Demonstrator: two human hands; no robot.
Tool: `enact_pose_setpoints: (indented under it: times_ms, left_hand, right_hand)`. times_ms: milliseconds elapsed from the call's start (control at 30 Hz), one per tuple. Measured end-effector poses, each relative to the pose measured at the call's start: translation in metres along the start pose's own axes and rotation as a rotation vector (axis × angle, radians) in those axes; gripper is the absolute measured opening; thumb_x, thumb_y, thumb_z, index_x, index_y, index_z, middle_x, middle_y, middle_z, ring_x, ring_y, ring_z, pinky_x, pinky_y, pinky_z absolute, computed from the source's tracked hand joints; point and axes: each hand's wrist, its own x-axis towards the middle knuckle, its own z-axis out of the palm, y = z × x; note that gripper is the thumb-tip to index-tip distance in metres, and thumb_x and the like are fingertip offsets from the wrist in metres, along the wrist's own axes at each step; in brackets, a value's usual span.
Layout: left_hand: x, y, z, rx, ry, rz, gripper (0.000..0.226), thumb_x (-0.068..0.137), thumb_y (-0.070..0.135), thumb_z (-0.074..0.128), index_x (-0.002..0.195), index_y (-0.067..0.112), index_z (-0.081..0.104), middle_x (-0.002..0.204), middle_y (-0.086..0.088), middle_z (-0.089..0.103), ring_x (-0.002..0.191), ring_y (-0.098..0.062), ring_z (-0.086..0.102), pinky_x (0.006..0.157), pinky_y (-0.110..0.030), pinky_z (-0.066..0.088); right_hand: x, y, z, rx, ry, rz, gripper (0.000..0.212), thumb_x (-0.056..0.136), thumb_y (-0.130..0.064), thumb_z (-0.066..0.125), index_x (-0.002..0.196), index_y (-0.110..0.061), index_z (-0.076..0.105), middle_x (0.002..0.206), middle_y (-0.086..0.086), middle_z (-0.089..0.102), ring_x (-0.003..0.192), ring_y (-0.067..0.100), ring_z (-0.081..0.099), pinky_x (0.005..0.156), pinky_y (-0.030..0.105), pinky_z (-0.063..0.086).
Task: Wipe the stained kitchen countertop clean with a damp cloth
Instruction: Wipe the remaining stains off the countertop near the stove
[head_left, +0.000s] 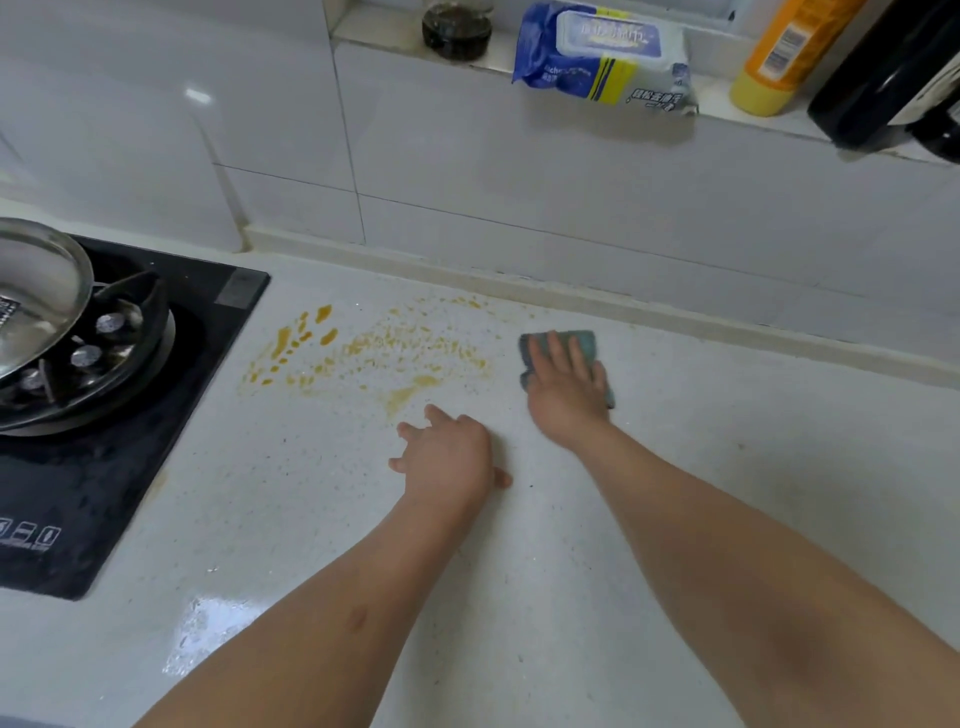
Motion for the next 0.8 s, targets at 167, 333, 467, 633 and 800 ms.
enact_pose_setpoints:
  times_ms: [167,333,467,633,800]
  left_hand:
    - [-0.002,0.001,-0.002,0.019,-0.004,0.004,0.085,0.083,0.055,0.079,0.144,0.005,0.047,0.158,-0.024,0.027,0.142,-0.057,0.025,0.104,-0.072,0.04]
    - [-0.003,0.001,-0.001,0.025,-0.006,-0.002,0.083,0.083,0.057,0.078,0.143,0.006,0.049,0.156,-0.022,0.029,0.141,-0.055,0.029,0.103,-0.07,0.042]
    - [-0.004,-0.001,0.003,0.052,0.026,0.008,0.08,0.085,0.058,0.076,0.139,0.005,0.05,0.152,-0.023,0.033,0.138,-0.056,0.032,0.101,-0.07,0.044]
    - [-0.004,-0.001,0.005,0.09,0.051,0.023,0.079,0.086,0.06,0.074,0.137,0.005,0.049,0.149,-0.025,0.035,0.135,-0.057,0.035,0.098,-0.07,0.046]
    - [-0.008,-0.001,0.007,0.162,0.099,0.037,0.08,0.085,0.065,0.071,0.135,0.007,0.049,0.146,-0.025,0.039,0.13,-0.058,0.042,0.093,-0.063,0.052]
  right_hand:
    - [-0.058,0.006,0.016,-0.008,-0.006,-0.4,0.062,0.1,-0.037,0.024,0.161,-0.035,0.016,0.17,-0.012,0.009,0.157,0.013,0.001,0.126,0.043,0.005]
    - [-0.056,0.092,-0.005,-0.048,0.066,-0.1,0.059,0.107,-0.022,0.033,0.162,-0.024,0.012,0.171,-0.001,0.01,0.157,0.019,0.005,0.124,0.047,0.017]
    - [-0.029,0.11,-0.021,0.046,0.021,0.283,0.059,0.106,-0.029,0.023,0.161,-0.027,0.001,0.171,0.0,-0.006,0.157,0.023,-0.007,0.124,0.054,0.009]
    - [-0.022,0.047,-0.001,0.024,0.013,0.107,0.06,0.105,-0.044,0.019,0.161,-0.035,0.0,0.171,-0.002,-0.007,0.157,0.023,-0.007,0.124,0.057,0.003]
    - [-0.064,-0.003,0.029,-0.01,0.017,-0.327,0.066,0.098,-0.058,0.016,0.16,-0.044,0.0,0.169,-0.016,-0.009,0.156,0.017,-0.015,0.123,0.05,-0.01]
